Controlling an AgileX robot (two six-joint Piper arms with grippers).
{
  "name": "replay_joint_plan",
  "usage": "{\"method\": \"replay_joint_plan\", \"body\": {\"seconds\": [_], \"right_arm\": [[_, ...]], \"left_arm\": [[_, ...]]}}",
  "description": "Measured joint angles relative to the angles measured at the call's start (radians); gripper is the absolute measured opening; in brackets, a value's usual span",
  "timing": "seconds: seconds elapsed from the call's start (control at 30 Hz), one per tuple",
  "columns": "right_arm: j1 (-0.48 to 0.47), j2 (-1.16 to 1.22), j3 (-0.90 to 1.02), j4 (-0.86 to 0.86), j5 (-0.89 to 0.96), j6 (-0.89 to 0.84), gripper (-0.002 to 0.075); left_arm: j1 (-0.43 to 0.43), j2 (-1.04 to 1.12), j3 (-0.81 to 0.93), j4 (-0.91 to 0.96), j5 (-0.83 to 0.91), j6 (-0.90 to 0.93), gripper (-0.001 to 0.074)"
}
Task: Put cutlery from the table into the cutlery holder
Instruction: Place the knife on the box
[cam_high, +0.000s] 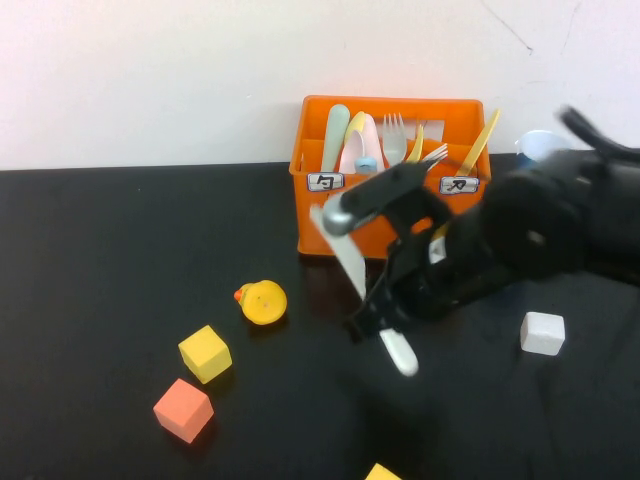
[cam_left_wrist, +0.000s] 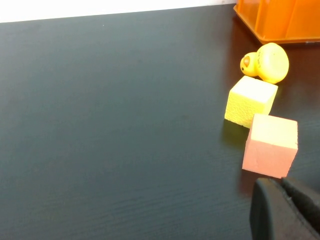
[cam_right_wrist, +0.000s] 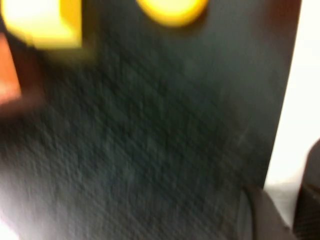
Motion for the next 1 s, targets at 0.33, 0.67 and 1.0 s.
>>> {"method": "replay_joint_plan", "body": {"seconds": [0.33,0.67,1.0], "right_arm": [[0.013,-0.26,0.402,0.014,-0.919,0.0,0.0136],[-0.082,-0.293,0.446,0.095,-1.301,-0.089,0.0136],[-0.217,-0.276,0.446,0.102,-1.36,-0.098,0.0136]], "left_arm": [[0.0,0.0,0.0,0.0,0.0,0.0,-0.0001],[0.0,0.0,0.0,0.0,0.0,0.0,-0.0001],[0.0,0.0,0.0,0.0,0.0,0.0,-0.0001]]}}
